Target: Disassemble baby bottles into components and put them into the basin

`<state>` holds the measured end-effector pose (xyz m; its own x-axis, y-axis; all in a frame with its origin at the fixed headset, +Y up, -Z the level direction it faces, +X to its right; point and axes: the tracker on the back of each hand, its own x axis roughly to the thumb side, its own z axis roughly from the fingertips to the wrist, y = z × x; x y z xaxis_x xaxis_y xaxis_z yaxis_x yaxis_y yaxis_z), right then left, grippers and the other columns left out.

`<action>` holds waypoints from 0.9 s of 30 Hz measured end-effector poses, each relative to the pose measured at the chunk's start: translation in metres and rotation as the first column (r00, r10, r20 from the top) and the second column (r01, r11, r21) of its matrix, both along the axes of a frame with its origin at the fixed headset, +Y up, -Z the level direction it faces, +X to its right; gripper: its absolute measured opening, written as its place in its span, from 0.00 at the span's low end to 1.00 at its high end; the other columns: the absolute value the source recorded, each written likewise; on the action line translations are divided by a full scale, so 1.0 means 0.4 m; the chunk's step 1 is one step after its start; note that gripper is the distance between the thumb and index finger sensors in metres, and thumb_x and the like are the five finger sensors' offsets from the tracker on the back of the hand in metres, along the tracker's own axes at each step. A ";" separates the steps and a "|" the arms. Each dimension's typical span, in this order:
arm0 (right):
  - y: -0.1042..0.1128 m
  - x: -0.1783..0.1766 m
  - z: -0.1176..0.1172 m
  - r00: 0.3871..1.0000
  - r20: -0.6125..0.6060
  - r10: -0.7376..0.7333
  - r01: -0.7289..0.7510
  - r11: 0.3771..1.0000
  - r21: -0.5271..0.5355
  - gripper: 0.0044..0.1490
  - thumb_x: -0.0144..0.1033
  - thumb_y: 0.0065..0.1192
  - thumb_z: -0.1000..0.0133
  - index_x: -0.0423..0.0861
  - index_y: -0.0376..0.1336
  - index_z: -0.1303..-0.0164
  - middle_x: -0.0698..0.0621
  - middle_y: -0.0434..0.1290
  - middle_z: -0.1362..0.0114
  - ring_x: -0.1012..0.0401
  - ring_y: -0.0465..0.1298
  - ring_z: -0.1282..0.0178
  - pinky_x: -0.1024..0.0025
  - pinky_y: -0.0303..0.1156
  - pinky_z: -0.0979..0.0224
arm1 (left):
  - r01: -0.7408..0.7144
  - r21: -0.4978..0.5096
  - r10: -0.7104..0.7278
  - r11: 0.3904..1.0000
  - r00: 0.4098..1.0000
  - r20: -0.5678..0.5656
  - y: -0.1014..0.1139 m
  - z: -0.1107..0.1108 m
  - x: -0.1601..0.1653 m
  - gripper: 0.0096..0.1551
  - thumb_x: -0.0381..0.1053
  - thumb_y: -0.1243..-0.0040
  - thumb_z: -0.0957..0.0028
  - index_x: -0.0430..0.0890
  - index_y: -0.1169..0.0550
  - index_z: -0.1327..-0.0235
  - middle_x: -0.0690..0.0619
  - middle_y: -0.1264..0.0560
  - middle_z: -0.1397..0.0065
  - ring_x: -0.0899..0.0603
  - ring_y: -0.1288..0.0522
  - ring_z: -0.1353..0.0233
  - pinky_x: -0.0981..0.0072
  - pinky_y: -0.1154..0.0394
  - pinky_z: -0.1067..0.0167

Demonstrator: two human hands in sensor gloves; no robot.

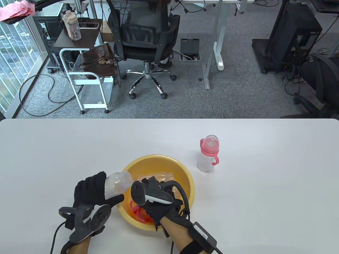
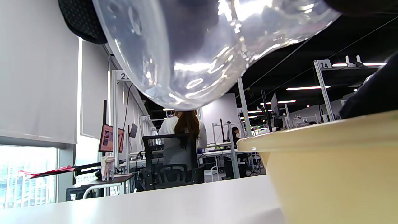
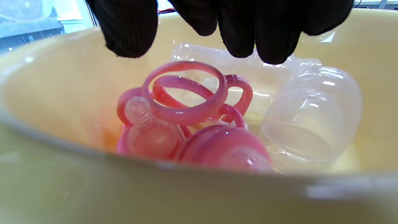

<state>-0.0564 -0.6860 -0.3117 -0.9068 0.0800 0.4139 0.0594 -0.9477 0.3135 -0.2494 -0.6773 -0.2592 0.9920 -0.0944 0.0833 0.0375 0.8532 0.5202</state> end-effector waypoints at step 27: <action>-0.009 0.400 0.097 0.927 0.130 -0.353 0.292 0.893 0.342 0.52 0.55 0.55 0.39 0.45 0.42 0.11 0.30 0.39 0.11 0.24 0.41 0.15 0.20 0.27 0.26 | 0.156 -0.093 -0.149 0.983 0.986 0.070 0.013 0.003 0.079 0.60 0.78 0.50 0.64 0.44 0.36 0.22 0.44 0.27 0.25 0.37 0.23 0.26 0.37 0.32 0.27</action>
